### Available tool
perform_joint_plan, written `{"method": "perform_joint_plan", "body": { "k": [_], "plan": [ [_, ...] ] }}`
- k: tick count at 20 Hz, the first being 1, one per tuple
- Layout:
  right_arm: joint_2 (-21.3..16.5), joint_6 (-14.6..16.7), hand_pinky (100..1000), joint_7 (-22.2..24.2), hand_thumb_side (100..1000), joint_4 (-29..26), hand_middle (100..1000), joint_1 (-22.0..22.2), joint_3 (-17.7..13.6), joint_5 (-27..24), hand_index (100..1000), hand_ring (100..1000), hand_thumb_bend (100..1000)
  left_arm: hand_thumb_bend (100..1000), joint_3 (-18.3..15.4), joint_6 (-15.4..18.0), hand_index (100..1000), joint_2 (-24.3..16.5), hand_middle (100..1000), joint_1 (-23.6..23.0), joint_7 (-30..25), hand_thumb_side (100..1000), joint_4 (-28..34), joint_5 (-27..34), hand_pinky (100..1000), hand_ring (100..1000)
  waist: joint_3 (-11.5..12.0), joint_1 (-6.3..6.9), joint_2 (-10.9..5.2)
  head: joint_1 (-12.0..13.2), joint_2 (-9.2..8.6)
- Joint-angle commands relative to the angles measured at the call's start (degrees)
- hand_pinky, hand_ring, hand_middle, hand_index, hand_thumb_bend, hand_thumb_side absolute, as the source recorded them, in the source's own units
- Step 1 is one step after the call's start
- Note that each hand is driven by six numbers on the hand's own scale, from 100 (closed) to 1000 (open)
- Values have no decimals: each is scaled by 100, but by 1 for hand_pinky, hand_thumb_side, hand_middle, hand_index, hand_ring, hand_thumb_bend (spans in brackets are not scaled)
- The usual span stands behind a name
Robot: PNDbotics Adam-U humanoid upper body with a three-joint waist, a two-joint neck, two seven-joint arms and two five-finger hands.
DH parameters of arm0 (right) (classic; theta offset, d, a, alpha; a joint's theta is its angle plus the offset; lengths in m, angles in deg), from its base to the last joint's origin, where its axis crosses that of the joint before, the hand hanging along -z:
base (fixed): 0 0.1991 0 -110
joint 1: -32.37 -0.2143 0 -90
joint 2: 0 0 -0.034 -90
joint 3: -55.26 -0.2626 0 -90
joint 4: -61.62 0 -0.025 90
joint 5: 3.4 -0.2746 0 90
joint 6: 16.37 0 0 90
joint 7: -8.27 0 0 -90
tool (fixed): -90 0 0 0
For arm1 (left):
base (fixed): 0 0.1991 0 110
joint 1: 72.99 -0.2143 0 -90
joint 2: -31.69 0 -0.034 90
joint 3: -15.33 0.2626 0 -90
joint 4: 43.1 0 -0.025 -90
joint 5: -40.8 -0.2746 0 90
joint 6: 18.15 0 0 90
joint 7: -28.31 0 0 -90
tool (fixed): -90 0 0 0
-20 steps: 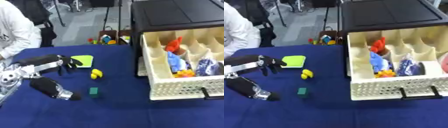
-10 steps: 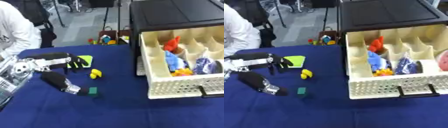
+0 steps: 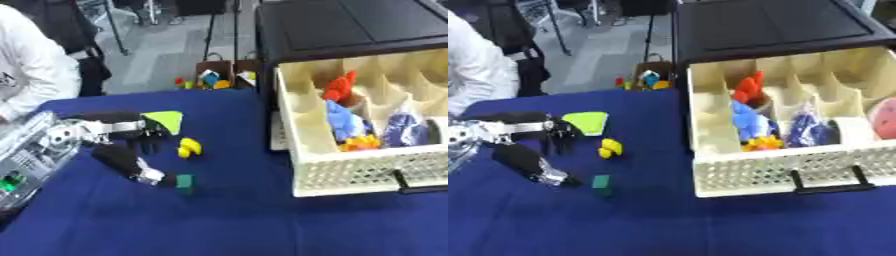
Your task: Pick up objects from table and place into drawer.
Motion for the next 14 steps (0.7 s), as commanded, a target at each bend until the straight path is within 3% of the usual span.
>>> {"method": "perform_joint_plan", "body": {
  "k": [1, 6, 14],
  "plan": [
    [-45, 126, 581, -88, 1000, -55, 569, -107, 5, -70, 754, 617, 100, 664, 26, 78, 894, -82, 721, 123, -118, 580, -130, -294, 669, 728, -13, -12, -81, 35, -35],
    [-41, 122, 582, -97, 1000, -55, 567, -112, 5, -78, 755, 617, 100, 687, 118, 246, 883, -10, 771, 185, -202, 549, -347, -474, 668, 743, -54, 4, -73, 69, -24],
    [-37, 113, 583, -134, 1000, -55, 565, -137, 10, -83, 755, 617, 100, 732, 236, 602, 867, 84, 771, 297, -172, 524, -759, -95, 658, 736, -161, 47, -52, 139, -2]
  ]
}}
